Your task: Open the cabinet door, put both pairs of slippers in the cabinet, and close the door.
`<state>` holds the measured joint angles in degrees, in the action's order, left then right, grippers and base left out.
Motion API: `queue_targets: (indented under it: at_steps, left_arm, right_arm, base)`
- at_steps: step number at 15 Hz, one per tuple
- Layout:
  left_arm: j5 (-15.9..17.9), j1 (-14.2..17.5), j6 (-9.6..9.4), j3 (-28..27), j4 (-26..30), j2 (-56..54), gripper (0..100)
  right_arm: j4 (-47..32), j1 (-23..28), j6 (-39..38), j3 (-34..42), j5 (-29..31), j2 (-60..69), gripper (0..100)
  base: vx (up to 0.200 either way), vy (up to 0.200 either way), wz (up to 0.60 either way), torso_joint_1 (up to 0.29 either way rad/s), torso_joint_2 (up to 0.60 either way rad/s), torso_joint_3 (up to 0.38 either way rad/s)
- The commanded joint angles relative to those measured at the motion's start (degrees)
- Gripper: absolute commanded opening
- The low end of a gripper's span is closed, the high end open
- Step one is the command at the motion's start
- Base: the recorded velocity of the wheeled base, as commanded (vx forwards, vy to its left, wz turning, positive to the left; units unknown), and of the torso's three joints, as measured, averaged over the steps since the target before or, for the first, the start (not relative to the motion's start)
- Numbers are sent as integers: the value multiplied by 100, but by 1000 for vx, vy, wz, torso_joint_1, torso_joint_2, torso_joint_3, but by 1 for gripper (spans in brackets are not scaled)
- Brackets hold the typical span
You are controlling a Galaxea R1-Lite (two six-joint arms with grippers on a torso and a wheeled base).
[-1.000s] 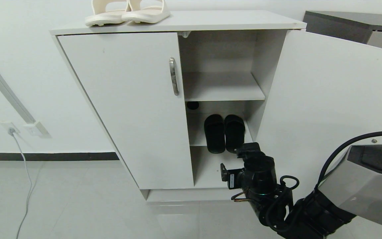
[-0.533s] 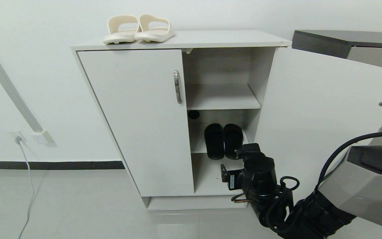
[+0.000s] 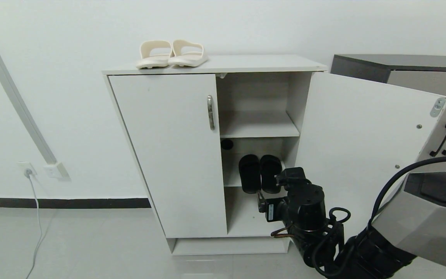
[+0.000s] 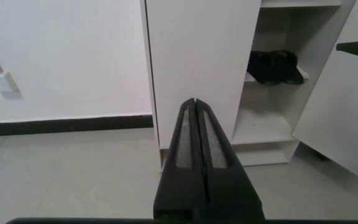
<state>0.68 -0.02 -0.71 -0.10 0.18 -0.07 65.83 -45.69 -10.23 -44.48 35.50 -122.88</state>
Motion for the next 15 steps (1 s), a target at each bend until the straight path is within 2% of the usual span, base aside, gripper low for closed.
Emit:
queue_targets:
  at_steps: [1, 9, 15]
  left_arm:
    - [2, 2, 0, 1, -1, 7, 0]
    - [-7, 2, 9, 1, -1, 7, 0]
    - [-7, -6, 9, 1, -1, 7, 0]
  right_arm:
    - [9, -1, 3, 19, 1, -17, 100]
    - [26, -1, 3, 63, 1, -69, 100]
    - [202, -1, 56, 98, 10, -104, 100]
  base:
    - [0, 0, 0, 0, 0, 0]
    - [0, 0, 0, 0, 0, 0]
    - [0, 200, 0, 2, 0, 5]
